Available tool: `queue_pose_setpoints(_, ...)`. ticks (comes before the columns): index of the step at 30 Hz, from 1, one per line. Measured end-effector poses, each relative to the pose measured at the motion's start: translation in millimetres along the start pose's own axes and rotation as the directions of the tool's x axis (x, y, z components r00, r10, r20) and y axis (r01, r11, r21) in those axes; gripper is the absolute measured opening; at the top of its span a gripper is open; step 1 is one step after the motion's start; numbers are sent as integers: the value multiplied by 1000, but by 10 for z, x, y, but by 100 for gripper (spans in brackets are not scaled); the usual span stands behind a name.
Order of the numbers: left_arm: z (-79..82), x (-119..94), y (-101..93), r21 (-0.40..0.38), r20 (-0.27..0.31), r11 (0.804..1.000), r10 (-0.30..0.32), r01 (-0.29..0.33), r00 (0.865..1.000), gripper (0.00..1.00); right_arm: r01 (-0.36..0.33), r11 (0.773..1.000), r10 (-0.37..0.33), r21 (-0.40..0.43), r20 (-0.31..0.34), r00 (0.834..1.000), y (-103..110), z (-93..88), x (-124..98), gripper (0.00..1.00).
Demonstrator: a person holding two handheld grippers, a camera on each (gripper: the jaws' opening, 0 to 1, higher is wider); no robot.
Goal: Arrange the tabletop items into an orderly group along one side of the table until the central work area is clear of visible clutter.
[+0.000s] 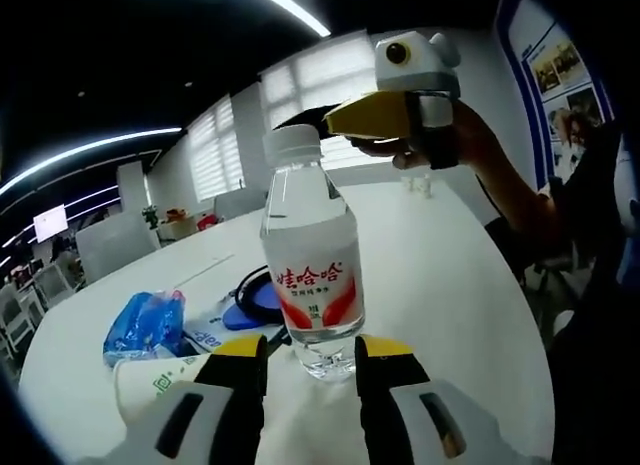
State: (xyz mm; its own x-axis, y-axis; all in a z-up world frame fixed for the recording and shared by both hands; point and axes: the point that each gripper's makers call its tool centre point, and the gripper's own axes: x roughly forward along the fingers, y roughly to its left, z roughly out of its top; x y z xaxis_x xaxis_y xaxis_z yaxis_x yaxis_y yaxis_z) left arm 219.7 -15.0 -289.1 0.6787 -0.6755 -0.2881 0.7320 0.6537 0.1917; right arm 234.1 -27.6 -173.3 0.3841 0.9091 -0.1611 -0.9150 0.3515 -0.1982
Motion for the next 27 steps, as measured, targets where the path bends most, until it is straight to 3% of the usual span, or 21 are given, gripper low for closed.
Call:
queue_pose_setpoints(16,6,68,-32,-7,9,1000,-25,25,1000,34,-5,999,5,43,16,1000,9,-63,82,34)
queue_pose_setpoints(23,21,91,-32,-8,14,999,-31,31,999,34,-4,999,3,52,24,1000,14,-69,144,30)
queue_pose_setpoints(27,15,101,-61,-4,7,1000,-21,21,1000,33,16,1000,-16,23,27,1000,-10,-66,149,22)
